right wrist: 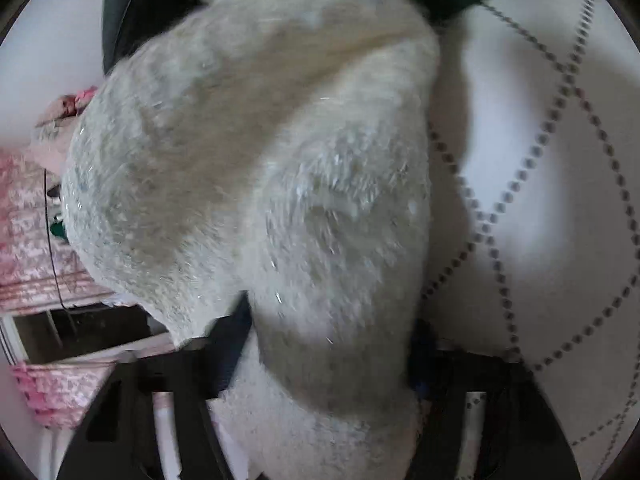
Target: Fold large clothes
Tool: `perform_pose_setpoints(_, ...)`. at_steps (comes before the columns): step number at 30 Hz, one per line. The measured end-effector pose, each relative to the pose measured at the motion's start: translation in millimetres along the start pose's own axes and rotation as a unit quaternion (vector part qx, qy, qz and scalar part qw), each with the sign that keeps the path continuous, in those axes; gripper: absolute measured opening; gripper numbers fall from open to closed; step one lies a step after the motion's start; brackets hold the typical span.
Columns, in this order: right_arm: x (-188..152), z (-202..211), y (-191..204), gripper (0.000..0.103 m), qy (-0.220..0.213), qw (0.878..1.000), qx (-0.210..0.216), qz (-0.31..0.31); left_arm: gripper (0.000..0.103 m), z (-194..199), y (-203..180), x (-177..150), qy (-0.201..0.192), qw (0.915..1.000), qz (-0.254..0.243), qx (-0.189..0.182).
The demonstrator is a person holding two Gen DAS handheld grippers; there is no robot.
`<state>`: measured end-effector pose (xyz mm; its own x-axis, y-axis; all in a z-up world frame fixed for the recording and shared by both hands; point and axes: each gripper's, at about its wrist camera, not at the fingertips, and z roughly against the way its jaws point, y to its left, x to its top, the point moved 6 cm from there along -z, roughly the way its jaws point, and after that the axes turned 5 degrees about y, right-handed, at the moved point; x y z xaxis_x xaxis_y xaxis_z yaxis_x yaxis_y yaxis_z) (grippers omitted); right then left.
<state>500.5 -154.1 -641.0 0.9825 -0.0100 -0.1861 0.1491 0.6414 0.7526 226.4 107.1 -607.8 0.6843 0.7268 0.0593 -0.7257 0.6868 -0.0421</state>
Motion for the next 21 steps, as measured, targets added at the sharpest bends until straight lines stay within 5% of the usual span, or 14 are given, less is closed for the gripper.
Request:
perform_pose_setpoints(6,-41,39,-3,0.035,-0.069,0.996,0.009,-0.056,0.083,20,1,12,-0.027,0.9985,-0.032,0.036)
perform_pose_setpoints(11,-140,108,-45,0.035,-0.122,0.982,-0.067,-0.127,0.083,49,9,14,-0.045,0.9959,-0.059,0.052)
perform_pose_setpoints(15,-226,133,-81,0.051,-0.088,0.975,-0.137,-0.151,0.083,62,12,3,-0.042,0.995,-0.07,0.056)
perform_pose_setpoints(21,-274,169,-108,0.06,-0.05,0.969,-0.209,-0.123,0.083,74,-3,-23,-0.022,0.9978,-0.054,0.031)
